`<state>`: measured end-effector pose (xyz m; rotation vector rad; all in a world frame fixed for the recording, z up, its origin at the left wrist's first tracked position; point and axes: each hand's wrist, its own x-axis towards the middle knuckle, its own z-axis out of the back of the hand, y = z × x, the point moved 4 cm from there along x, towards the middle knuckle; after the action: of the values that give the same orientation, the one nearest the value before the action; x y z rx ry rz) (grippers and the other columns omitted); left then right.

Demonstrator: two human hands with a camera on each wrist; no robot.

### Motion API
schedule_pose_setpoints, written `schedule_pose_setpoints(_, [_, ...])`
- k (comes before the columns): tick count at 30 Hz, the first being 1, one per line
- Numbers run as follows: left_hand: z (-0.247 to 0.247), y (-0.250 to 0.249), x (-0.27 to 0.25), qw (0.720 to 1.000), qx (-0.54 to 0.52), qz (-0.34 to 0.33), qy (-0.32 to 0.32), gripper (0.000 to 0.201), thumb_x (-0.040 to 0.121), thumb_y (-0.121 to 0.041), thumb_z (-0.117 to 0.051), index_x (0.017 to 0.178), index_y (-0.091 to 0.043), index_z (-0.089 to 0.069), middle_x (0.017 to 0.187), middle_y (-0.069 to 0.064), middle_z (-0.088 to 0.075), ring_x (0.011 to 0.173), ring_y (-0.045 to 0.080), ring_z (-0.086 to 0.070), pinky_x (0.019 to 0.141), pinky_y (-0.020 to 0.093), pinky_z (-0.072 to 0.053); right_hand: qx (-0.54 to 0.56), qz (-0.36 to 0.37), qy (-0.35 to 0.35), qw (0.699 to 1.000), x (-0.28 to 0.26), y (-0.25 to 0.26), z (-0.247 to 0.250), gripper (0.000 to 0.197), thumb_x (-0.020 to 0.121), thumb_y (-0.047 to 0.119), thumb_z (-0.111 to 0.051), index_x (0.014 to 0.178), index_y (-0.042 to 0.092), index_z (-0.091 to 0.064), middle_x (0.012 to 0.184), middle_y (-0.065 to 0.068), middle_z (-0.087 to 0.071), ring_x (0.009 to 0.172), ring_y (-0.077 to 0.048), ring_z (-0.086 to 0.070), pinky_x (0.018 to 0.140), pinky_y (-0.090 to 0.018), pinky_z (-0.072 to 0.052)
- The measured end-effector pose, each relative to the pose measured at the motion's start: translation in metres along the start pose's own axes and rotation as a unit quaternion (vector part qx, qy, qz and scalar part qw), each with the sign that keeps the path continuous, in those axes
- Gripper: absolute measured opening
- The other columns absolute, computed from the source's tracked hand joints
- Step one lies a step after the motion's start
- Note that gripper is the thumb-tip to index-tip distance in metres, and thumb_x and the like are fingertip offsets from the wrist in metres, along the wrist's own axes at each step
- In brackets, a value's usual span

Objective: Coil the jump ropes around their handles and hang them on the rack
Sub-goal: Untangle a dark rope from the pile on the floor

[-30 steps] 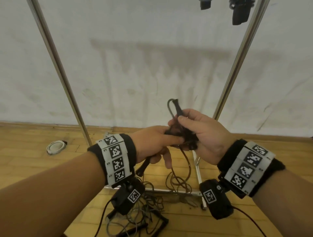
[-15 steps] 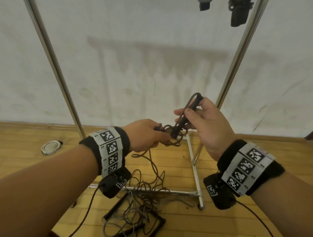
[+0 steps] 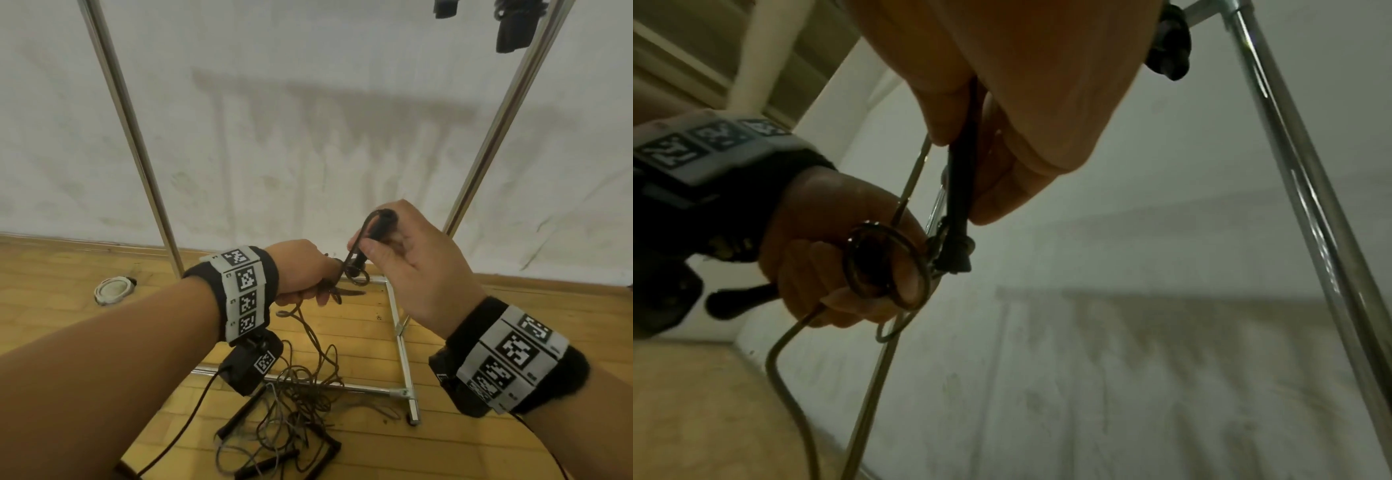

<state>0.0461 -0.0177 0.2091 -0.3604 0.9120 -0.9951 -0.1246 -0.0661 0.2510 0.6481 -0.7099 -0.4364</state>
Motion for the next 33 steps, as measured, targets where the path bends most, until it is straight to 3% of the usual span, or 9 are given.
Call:
schedule_pose_setpoints(6, [0.001, 0.005, 0.004, 0.999, 0.030, -0.003, 0.045, 0.041, 0.104, -0.031, -0.053, 0.074, -0.010, -0.072, 0.050, -0.004, -0.049, 0.038, 0.012, -0.038, 0.041, 0.023, -0.032, 0.011, 0.008, -0.004, 1.000, -0.005, 0.009, -0.005, 0.010, 0.102, 0.026, -0.055, 0.112, 0.029, -0.053, 0.096, 0.007, -0.070, 0.093, -0.013, -0.071, 0.081, -0.040, -0.061])
schedule_pose_setpoints(11, [0.004, 0.016, 0.008, 0.994, -0.056, -0.025, 0.087, 0.051, 0.102, -0.035, -0.054, 0.060, -0.017, -0.075, 0.051, -0.003, -0.047, 0.038, 0.013, -0.034, 0.038, 0.022, -0.030, 0.171, -0.010, -0.011, 0.985, -0.008, 0.012, -0.001, 0.011, 0.105, 0.008, -0.050, 0.113, 0.014, -0.054, 0.105, -0.004, -0.073, 0.107, -0.015, -0.073, 0.088, -0.028, -0.060])
schedule_pose_setpoints(15, [-0.013, 0.021, 0.008, 0.979, -0.088, -0.051, 0.174, 0.043, 0.103, -0.035, -0.047, 0.096, -0.015, -0.084, 0.054, -0.004, -0.048, 0.041, 0.012, -0.035, 0.038, 0.023, -0.031, 0.154, 0.000, -0.064, 0.986, -0.005, 0.005, 0.003, 0.013, 0.105, 0.005, -0.050, 0.113, 0.015, -0.053, 0.107, -0.003, -0.072, 0.111, -0.016, -0.071, 0.091, -0.030, -0.059])
schedule_pose_setpoints(18, [-0.038, 0.021, -0.004, 0.952, -0.080, -0.049, 0.292, 0.035, 0.103, -0.036, -0.051, 0.109, -0.024, -0.083, 0.056, -0.004, -0.055, 0.041, 0.009, -0.041, 0.039, 0.019, -0.035, -0.028, 0.052, -0.089, 0.994, 0.001, -0.007, 0.015, 0.010, 0.106, 0.018, -0.049, 0.111, 0.026, -0.051, 0.100, 0.005, -0.069, 0.095, -0.012, -0.071, 0.077, -0.029, -0.059])
schedule_pose_setpoints(21, [-0.039, 0.020, -0.001, 0.979, -0.088, -0.046, 0.180, 0.036, 0.107, -0.034, -0.052, 0.105, -0.015, -0.082, 0.059, -0.002, -0.061, 0.041, 0.010, -0.045, 0.038, 0.020, -0.036, -0.322, -0.024, -0.002, 0.947, 0.009, -0.044, 0.029, 0.007, 0.105, 0.024, -0.043, 0.102, 0.030, -0.046, 0.085, 0.005, -0.057, 0.068, -0.014, -0.057, 0.056, -0.033, -0.049])
schedule_pose_setpoints(25, [-0.022, 0.027, 0.007, 0.989, -0.139, -0.055, 0.014, 0.037, 0.108, -0.040, -0.057, 0.102, -0.008, -0.074, 0.066, -0.002, -0.066, 0.045, 0.010, -0.050, 0.041, 0.023, -0.037, -0.420, -0.214, 0.235, 0.850, -0.007, -0.089, 0.033, 0.030, 0.098, 0.008, -0.045, 0.111, 0.031, -0.060, 0.107, 0.007, -0.059, 0.094, -0.015, -0.060, 0.080, -0.031, -0.052])
schedule_pose_setpoints(29, [-0.023, 0.020, 0.008, 0.984, -0.154, -0.094, -0.007, 0.032, 0.106, -0.039, -0.061, 0.099, -0.010, -0.074, 0.071, -0.001, -0.072, 0.050, 0.012, -0.057, 0.043, 0.023, -0.039, -0.229, -0.199, 0.081, 0.949, -0.003, -0.069, 0.035, 0.036, 0.094, 0.015, -0.040, 0.068, 0.020, -0.063, 0.066, 0.000, -0.068, 0.067, -0.007, -0.066, 0.065, -0.034, -0.050])
schedule_pose_setpoints(31, [-0.025, 0.014, 0.008, 0.980, -0.166, -0.108, 0.004, 0.033, 0.106, -0.040, -0.060, 0.103, -0.010, -0.074, 0.077, 0.000, -0.074, 0.054, 0.013, -0.060, 0.045, 0.023, -0.041, -0.152, -0.209, 0.039, 0.965, 0.001, -0.061, 0.026, 0.033, 0.097, 0.024, -0.039, 0.079, 0.011, -0.063, 0.073, -0.007, -0.066, 0.068, -0.010, -0.065, 0.070, -0.045, -0.053])
schedule_pose_setpoints(33, [-0.027, 0.008, 0.006, 0.969, -0.209, -0.130, 0.019, 0.035, 0.107, -0.040, -0.058, 0.110, -0.009, -0.073, 0.082, 0.004, -0.075, 0.058, 0.014, -0.061, 0.046, 0.024, -0.041, -0.082, -0.257, 0.084, 0.959, -0.001, -0.061, 0.003, 0.027, 0.102, 0.029, -0.042, 0.111, 0.020, -0.066, 0.099, 0.000, -0.068, 0.093, -0.012, -0.064, 0.087, -0.045, -0.053])
